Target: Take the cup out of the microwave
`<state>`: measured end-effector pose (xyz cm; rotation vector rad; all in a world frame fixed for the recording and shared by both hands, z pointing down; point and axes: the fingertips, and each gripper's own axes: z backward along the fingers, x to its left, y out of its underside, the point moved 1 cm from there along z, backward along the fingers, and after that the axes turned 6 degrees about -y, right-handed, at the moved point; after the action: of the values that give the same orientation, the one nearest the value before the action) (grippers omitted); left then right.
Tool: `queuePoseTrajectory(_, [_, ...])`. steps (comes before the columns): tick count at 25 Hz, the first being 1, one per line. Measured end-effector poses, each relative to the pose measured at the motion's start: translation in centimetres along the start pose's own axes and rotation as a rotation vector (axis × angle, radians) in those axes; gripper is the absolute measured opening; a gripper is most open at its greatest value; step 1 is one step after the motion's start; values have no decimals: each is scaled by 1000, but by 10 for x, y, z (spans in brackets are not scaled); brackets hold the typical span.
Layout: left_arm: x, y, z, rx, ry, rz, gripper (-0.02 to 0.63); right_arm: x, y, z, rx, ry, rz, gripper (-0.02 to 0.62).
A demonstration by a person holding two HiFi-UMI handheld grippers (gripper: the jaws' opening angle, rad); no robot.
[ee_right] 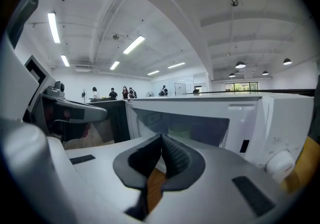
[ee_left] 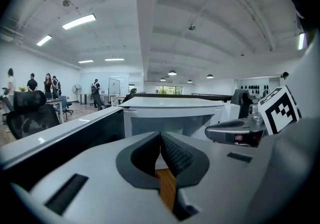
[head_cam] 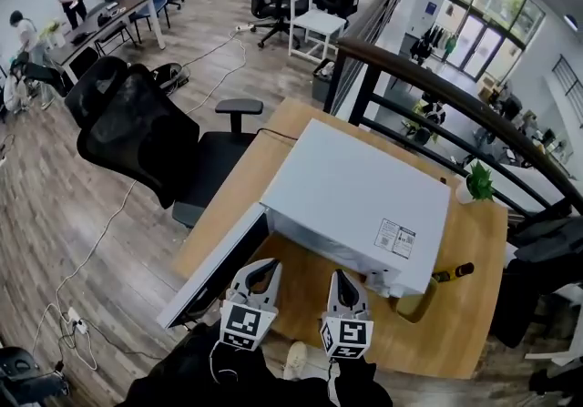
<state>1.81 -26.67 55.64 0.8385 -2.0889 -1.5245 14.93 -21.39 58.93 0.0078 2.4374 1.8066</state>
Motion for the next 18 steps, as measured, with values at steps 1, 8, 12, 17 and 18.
queuePoseTrajectory(1, [1, 1, -4, 1, 8, -3, 25, -3, 2, -5, -4, 15, -3, 17])
queuePoseTrajectory(8, [4, 5, -23, 3, 42, -13, 25, -22, 17, -38, 8, 70, -19, 149])
queuePoseTrajectory(12, [5, 5, -29, 11, 50, -13, 25, -30, 23, -56, 18, 78, -32, 211])
queuePoseTrajectory(17, [5, 5, -35, 15, 53, -15, 25, -38, 26, -81, 29, 79, -32, 291])
queuePoseTrajectory(18, [5, 6, -37, 17, 54, -16, 25, -40, 27, -86, 33, 82, -32, 323])
